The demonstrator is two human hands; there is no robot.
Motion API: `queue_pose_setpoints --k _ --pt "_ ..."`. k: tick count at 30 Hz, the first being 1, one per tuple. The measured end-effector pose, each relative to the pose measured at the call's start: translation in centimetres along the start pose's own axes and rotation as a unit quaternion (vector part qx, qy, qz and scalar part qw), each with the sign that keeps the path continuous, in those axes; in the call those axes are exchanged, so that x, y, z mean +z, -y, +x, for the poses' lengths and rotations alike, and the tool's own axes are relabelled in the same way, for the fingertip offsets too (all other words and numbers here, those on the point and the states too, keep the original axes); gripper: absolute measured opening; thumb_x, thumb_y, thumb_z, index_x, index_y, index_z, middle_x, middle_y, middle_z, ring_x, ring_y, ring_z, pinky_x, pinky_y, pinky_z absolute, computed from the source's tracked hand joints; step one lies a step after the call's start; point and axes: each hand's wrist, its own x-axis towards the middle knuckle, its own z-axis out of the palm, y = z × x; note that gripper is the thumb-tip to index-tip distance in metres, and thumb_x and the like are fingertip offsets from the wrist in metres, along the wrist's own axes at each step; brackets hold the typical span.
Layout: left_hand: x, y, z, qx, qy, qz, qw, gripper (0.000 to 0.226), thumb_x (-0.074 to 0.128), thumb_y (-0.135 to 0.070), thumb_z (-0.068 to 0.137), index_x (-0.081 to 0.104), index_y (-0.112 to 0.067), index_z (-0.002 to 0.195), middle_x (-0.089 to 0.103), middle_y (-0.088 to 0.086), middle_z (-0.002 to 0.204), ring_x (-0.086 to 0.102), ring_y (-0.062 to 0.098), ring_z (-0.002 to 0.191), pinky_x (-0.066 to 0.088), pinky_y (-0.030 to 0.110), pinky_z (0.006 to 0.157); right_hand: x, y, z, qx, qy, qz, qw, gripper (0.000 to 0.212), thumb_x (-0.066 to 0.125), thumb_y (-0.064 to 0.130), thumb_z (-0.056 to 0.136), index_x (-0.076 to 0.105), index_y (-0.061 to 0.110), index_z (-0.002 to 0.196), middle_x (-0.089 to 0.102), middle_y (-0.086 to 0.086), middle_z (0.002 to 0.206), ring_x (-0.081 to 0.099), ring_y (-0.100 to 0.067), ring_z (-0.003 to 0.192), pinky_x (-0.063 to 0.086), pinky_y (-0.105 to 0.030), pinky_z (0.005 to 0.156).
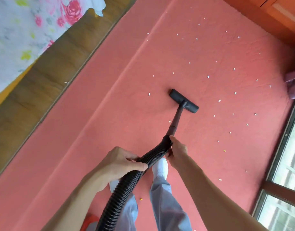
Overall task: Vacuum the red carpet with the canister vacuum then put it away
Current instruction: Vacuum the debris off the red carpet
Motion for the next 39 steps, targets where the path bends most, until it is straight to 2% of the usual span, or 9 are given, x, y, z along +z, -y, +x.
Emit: queue_pose_setpoints --k 6,11,15,19,22,25,31,36,39 --pt "-1.0 3.9 -3.3 0.001 0.003 -0.051 0.999 0.012 0.080 -0.032 0.077 0.081 -0.022 0.082 0.069 0.002 0.065 0.067 0.019 0.061 0.057 0.033 0.064 0.2 -2.8 -2.3 -0.016 0.024 -0.036 0.999 0.020 0.068 0.023 0.088 0.058 0.006 0.092 0.054 -0.010 0.073 0.045 -0.016 0.050 0.034 -0.020 0.035" --pt "0.3 5.3 -4.7 0.018 -0.031 -0.089 0.995 0.016 0.081 -0.027 0.079 0.079 -0.013 0.085 0.074 0.021 0.077 0.074 0.038 0.067 0.063 0.052 0.066 1.4 -3.1 -2.7 -0.043 0.049 -0.055 0.996 0.017 0.064 0.025 0.092 0.056 0.010 0.087 0.053 -0.006 0.073 0.048 -0.015 0.056 0.035 -0.023 0.045" --pt "2.0 6.8 -5.7 0.030 -0.001 0.025 0.999 0.033 0.080 -0.043 0.075 0.078 -0.013 0.086 0.073 0.005 0.075 0.068 0.018 0.067 0.055 0.028 0.068 0.0 -6.9 -2.8 -0.042 0.052 -0.057 0.996 0.020 0.066 0.025 0.089 0.060 0.008 0.097 0.058 -0.012 0.086 0.056 -0.023 0.073 0.043 -0.028 0.056" --pt "4.2 8.7 -7.3 0.014 0.046 0.091 0.995 0.042 0.078 -0.049 0.071 0.078 -0.010 0.086 0.074 0.008 0.076 0.061 0.016 0.064 0.046 0.028 0.066 -3.2 -11.6 -3.6 -0.045 0.059 -0.067 0.995 0.031 0.067 0.025 0.088 0.061 0.001 0.107 0.059 -0.015 0.090 0.057 -0.027 0.080 0.046 -0.037 0.070" --pt "6.8 10.3 -8.6 0.007 0.082 0.068 0.994 0.041 0.079 -0.045 0.071 0.077 -0.006 0.081 0.075 0.009 0.072 0.062 0.016 0.057 0.048 0.026 0.063 -6.3 -14.6 -3.8 -0.046 0.071 -0.077 0.993 0.031 0.067 0.025 0.088 0.061 0.000 0.106 0.058 -0.012 0.078 0.056 -0.024 0.065 0.044 -0.033 0.060" --pt "10.6 11.5 -10.0 -0.001 0.106 0.027 0.994 0.030 0.080 -0.032 0.078 0.077 -0.002 0.082 0.072 0.005 0.063 0.066 0.019 0.054 0.053 0.025 0.056 -9.5 -16.1 -3.9 -0.057 0.075 -0.076 0.993 0.026 0.068 0.024 0.088 0.060 0.002 0.100 0.058 -0.012 0.075 0.056 -0.024 0.064 0.047 -0.037 0.066" --pt "20.0 13.3 -12.6 0.012 0.120 -0.047 0.992 0.042 0.079 -0.032 0.075 0.073 0.004 0.095 0.077 0.019 0.090 0.075 0.036 0.082 0.062 0.043 0.078 -17.3 -15.7 -5.6 -0.036 0.138 -0.093 0.985 0.027 0.058 0.025 0.094 0.059 0.000 0.103 0.061 -0.012 0.077 0.057 -0.021 0.061 0.047 -0.032 0.056" --pt "23.8 15.2 -15.1 0.022 0.060 -0.003 0.998 0.043 0.079 -0.047 0.067 0.070 -0.007 0.080 0.063 0.000 0.072 0.060 0.020 0.070 0.043 0.031 0.066 -20.5 -16.8 -7.7 -0.007 0.160 -0.101 0.982 0.024 0.056 0.021 0.095 0.058 -0.002 0.103 0.063 -0.013 0.072 0.061 -0.021 0.058 0.051 -0.029 0.052" --pt "23.9 17.2 -15.9 0.029 0.044 -0.051 0.997 0.038 0.077 -0.040 0.076 0.072 -0.004 0.089 0.070 0.004 0.078 0.067 0.021 0.071 0.049 0.028 0.061 -19.9 -18.5 -7.7 -0.010 0.155 -0.098 0.983 0.033 0.060 0.023 0.094 0.057 -0.003 0.115 0.061 -0.015 0.083 0.059 -0.025 0.067 0.050 -0.034 0.063"
